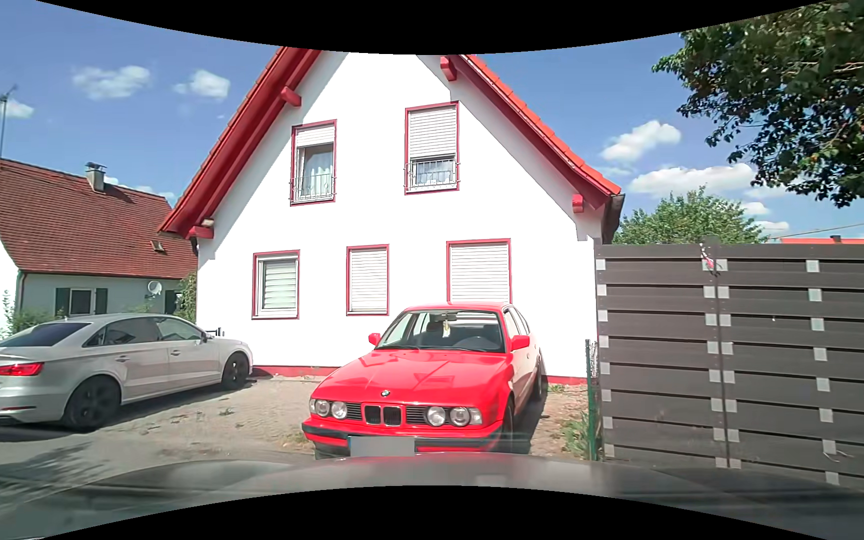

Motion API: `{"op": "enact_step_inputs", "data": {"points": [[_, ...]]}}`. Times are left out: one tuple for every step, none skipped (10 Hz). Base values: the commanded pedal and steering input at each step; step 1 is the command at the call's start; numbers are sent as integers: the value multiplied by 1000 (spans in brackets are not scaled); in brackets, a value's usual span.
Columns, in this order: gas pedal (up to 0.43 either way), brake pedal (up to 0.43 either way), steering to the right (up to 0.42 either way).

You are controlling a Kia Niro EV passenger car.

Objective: Follow the waypoints while adhering to traffic rules and regulations

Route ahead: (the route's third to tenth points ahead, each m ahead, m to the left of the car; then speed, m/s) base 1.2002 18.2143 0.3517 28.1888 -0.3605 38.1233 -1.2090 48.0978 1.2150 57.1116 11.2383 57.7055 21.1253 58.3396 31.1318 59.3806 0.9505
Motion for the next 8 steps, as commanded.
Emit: {"op": "enact_step_inputs", "data": {"points": [[8,0,-973],[8,12,-972],[8,18,-972],[8,37,-973],[8,85,-972],[8,116,-973],[8,134,-973],[8,159,-973]]}}
